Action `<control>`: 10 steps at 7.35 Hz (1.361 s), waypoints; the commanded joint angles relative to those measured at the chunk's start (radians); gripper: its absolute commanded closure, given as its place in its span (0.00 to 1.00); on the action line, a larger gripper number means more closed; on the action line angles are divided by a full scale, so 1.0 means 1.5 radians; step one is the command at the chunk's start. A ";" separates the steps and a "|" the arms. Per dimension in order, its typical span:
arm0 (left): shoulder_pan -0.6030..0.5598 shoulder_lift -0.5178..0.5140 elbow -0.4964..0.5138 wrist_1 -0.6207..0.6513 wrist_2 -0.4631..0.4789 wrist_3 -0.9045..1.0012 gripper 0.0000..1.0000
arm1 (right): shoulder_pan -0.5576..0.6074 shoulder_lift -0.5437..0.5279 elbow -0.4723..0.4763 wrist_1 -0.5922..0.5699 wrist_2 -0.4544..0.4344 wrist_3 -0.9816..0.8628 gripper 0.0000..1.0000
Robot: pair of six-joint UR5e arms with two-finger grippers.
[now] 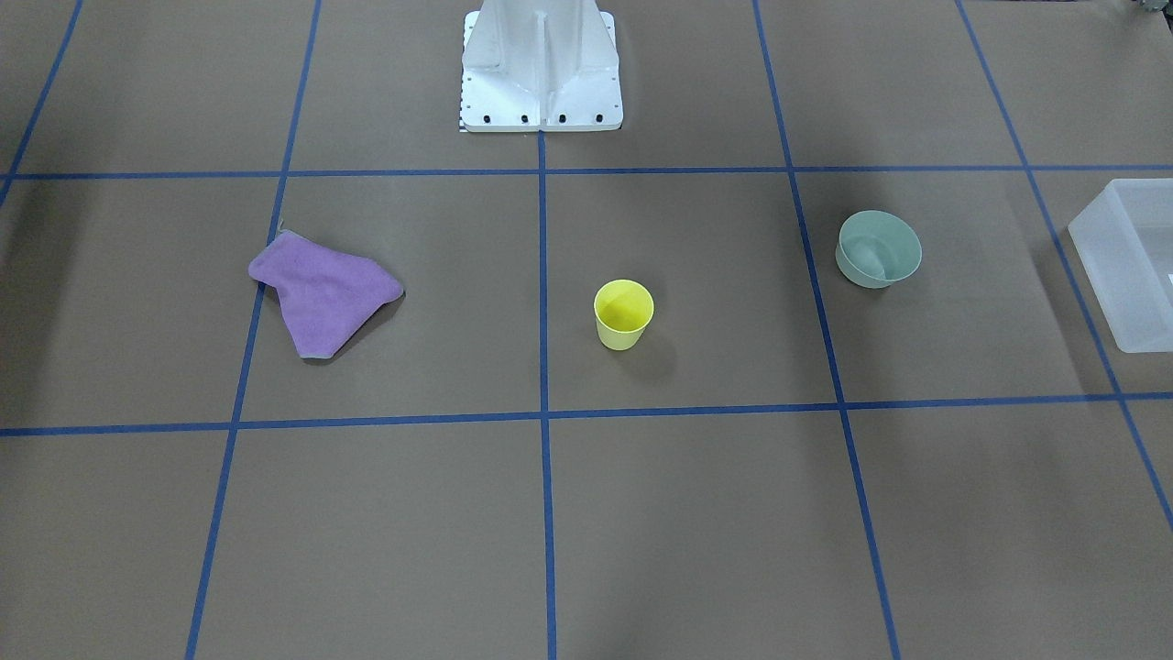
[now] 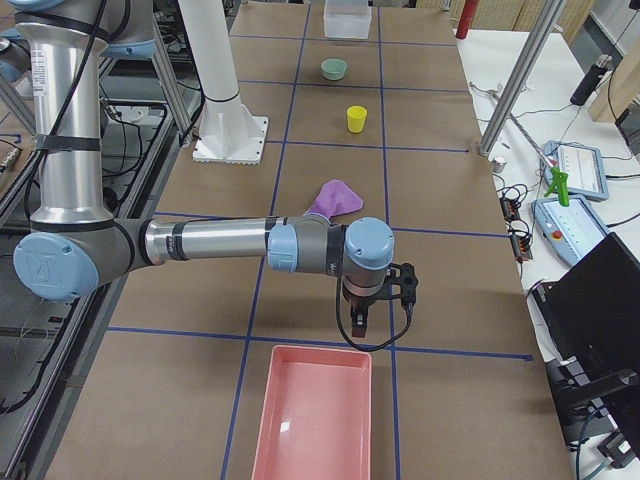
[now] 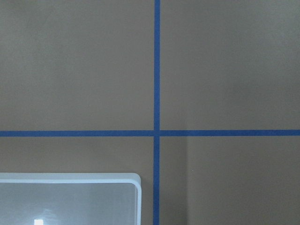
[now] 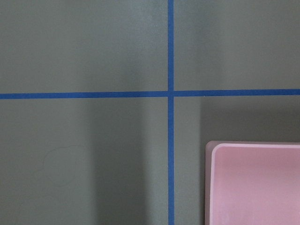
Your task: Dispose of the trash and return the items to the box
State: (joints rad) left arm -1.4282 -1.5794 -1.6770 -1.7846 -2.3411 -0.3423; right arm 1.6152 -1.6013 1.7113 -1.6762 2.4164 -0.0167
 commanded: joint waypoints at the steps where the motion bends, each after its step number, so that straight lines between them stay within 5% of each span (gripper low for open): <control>1: 0.061 0.001 -0.050 -0.010 -0.018 -0.119 0.02 | -0.043 0.002 0.040 0.001 0.000 0.003 0.00; 4: 0.139 -0.006 -0.108 -0.012 -0.016 -0.265 0.02 | -0.196 0.016 0.095 0.002 0.048 0.044 0.00; 6: 0.160 -0.031 -0.112 -0.012 -0.016 -0.317 0.02 | -0.280 0.090 0.110 0.003 0.045 0.193 0.00; 10: 0.190 -0.061 -0.116 -0.013 -0.010 -0.401 0.02 | -0.447 0.161 0.099 0.008 -0.044 0.229 0.00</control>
State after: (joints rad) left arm -1.1572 -1.6622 -1.8501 -1.8037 -2.3585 -0.9235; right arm 1.0179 -1.3876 1.8703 -1.6703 2.3962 0.3188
